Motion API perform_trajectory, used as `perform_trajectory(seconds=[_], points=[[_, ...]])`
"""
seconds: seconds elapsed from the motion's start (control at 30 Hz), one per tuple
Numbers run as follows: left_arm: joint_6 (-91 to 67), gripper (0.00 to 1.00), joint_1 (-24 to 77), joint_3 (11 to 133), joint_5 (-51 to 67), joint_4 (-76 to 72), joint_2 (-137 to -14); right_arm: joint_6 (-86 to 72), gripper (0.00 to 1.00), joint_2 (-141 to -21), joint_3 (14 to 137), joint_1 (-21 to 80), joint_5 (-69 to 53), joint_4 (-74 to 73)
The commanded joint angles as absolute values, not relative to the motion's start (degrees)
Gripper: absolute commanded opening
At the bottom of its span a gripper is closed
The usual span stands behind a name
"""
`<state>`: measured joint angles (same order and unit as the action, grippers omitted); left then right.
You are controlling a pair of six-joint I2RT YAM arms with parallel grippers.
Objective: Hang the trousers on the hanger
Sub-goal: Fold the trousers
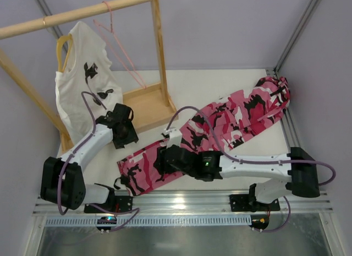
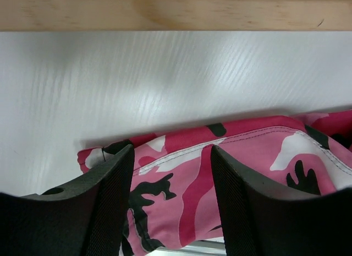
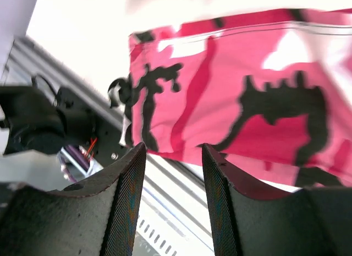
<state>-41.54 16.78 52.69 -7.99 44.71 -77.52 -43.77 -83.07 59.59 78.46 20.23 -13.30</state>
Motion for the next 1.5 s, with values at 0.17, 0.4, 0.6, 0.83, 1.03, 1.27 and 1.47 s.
perform_trajectory(seconds=[0.17,0.4,0.6,0.83,1.03,1.27,1.47], points=[[-47.01,0.59,26.43,49.31,-4.05,40.19,-71.63,-56.86,0.47,-68.65,48.44,58.21,25.4,-24.6],[-54.75,0.56,32.52,41.94,-2.81,35.16,-77.42,-55.29,0.41,-68.9,45.61,26.25,20.05,-25.22],[-55.72,0.58,32.43,39.2,-5.36,33.22,-83.05,-49.22,0.38,-76.36,46.93,13.28,13.19,-20.92],[-53.88,0.59,28.3,38.58,-5.53,32.96,-87.01,-46.76,0.37,-83.58,47.2,8.09,13.1,-16.36],[-53.0,0.58,28.3,37.88,-5.45,32.87,-86.13,-46.49,0.37,-88.41,47.9,7.73,13.36,-11.43],[-53.17,0.58,28.3,36.04,-6.41,33.13,-83.24,-45.97,0.27,-91.14,48.08,7.12,15.99,-10.9],[-53.17,0.59,28.3,36.03,-7.12,33.14,-84.02,-44.21,0.04,-90.35,49.83,6.59,16.96,-13.01]])
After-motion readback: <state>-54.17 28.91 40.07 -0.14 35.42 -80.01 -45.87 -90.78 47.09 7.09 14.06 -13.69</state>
